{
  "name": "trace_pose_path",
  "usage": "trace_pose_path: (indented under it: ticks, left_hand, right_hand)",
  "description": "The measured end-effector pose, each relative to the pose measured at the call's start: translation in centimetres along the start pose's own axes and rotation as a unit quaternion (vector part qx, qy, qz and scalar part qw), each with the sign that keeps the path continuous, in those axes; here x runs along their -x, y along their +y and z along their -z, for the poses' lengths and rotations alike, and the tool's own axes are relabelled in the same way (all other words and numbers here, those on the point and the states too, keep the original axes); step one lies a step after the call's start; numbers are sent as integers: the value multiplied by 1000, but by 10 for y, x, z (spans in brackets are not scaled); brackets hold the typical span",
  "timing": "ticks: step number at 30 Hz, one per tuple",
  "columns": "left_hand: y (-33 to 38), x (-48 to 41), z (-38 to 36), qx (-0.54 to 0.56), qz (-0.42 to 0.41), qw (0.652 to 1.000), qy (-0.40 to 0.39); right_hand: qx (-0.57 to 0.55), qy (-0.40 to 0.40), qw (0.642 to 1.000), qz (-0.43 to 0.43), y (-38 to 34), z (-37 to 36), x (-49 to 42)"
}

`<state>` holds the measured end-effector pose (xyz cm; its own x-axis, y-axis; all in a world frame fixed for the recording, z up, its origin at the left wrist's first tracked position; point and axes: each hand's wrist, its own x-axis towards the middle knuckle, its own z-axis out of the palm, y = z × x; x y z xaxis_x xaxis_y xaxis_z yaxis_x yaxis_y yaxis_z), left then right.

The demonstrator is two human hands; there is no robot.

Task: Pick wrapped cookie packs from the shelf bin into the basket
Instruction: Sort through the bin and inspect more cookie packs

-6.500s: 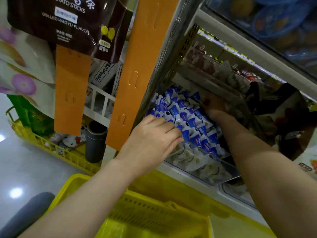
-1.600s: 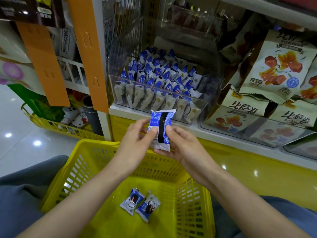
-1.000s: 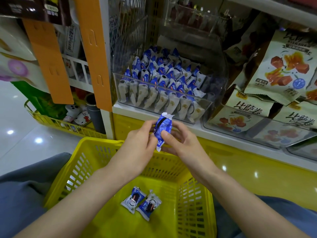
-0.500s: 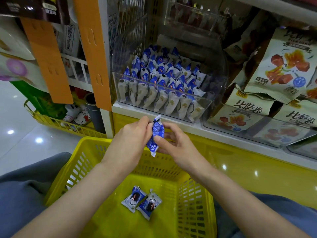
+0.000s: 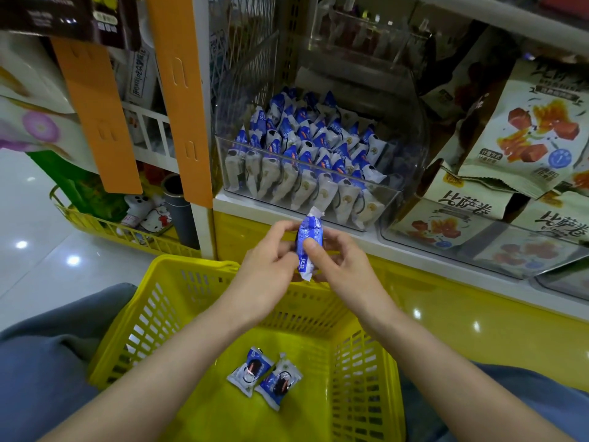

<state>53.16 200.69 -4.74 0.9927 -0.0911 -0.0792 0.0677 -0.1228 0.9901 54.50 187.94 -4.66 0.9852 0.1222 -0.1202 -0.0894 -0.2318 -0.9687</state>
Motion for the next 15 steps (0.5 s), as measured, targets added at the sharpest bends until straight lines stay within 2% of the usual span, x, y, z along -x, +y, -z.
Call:
trace_pose_path:
  ticks: [3,8,11,13,15]
  left_hand:
    - [4,-1,3,61,42,997,-1]
    - [1,-1,2,-17,-5,997,79]
    - [3,-3,6,8,-12,991,132]
    - [5,-5,10,90,13,985,147]
    - [7,-6,11,167,43,975,143]
  right_hand:
    - [61,1,998,16,2,-1,0]
    - [198,32,975,96,7,-9,2]
    - [188,24,977,97,7,-10,-1]
    - [164,25,983,84,4,-10,-2]
    - [67,15,997,47,-1,-10,-3]
